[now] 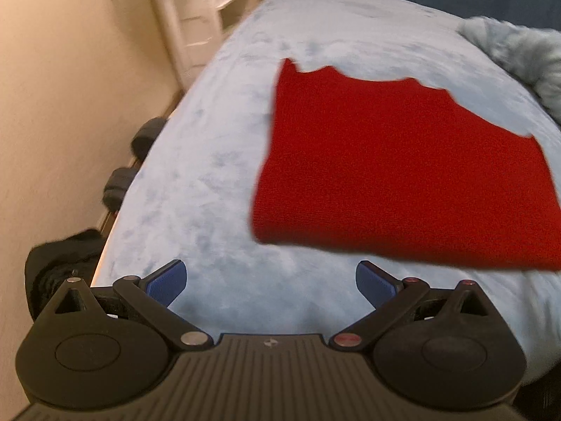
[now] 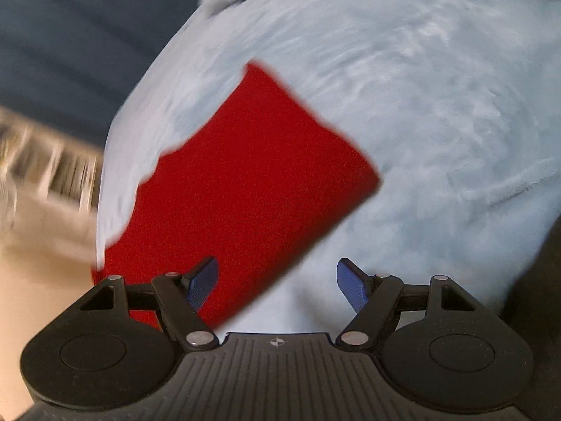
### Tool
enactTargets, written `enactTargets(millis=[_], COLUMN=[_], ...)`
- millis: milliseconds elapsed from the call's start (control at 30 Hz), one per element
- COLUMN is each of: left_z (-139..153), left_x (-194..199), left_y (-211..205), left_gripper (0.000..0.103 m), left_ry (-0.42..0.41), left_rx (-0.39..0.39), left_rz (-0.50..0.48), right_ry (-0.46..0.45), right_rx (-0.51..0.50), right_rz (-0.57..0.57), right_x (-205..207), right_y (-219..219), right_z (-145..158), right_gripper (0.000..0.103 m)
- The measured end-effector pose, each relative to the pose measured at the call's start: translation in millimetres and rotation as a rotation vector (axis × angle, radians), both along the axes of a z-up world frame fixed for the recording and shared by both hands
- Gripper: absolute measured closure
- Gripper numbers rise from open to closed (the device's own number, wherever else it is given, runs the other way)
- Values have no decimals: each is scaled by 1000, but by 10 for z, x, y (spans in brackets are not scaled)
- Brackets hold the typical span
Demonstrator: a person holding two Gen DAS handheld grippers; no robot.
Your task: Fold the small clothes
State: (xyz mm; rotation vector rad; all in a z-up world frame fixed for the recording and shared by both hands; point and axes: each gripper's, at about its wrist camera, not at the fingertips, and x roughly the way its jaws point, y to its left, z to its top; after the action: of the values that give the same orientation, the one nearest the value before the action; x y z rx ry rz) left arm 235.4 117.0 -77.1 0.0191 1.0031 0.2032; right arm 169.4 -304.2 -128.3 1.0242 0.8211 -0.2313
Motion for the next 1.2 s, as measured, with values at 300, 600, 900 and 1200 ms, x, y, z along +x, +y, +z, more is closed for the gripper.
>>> enactTargets(millis=[300, 600, 900, 1200], left_z=[-255, -434, -570, -564], left_x=[292, 374, 414, 426], left_y=[394, 490, 737, 955], left_gripper=[0, 0, 0, 0], left_ry=[77, 117, 146, 143], left_rx=[5, 47, 7, -61], left_rz=[134, 176, 223, 198], right_ry=[22, -73, 35, -117], right_rx=[244, 80, -37, -629], right_rz=[-191, -44, -49, 162], right_x=[294, 444, 528, 1095], right_y=[-344, -305, -198, 939], right_z=[-620, -338, -339, 875], right_gripper=[27, 86, 86, 89])
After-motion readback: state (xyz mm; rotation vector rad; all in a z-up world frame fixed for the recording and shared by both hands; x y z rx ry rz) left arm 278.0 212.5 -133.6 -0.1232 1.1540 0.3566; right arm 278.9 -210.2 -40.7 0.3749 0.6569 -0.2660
